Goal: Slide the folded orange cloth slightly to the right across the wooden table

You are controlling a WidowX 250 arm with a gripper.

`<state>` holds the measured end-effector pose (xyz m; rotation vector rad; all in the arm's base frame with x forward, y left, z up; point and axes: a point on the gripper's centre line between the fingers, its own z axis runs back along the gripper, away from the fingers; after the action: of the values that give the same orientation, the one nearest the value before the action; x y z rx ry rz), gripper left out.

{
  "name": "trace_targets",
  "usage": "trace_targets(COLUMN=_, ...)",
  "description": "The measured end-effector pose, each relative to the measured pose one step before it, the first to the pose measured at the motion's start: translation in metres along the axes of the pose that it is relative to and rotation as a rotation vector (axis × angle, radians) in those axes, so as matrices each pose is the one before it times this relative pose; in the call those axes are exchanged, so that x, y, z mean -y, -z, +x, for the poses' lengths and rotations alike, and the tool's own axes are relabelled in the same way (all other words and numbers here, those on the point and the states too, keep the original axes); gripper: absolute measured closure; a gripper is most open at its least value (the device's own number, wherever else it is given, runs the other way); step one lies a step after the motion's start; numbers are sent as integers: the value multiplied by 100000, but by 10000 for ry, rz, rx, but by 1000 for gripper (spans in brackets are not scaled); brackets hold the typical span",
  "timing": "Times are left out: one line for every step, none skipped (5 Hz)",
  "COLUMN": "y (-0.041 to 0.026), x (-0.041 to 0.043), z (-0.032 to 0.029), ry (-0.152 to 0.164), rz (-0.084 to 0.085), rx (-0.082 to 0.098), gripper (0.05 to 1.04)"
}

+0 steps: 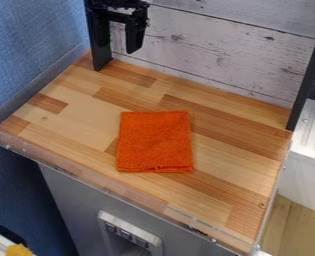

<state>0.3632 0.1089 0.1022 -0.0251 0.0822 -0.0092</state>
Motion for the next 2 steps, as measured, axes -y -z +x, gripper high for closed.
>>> trace_targets(y=1785, x=486, z=-640, ry=-99, rz=-94, rx=-228, gripper=88)
trace_targets(y=583, x=1377, z=-1051, ry=35, rz=36, rx=132, gripper=89)
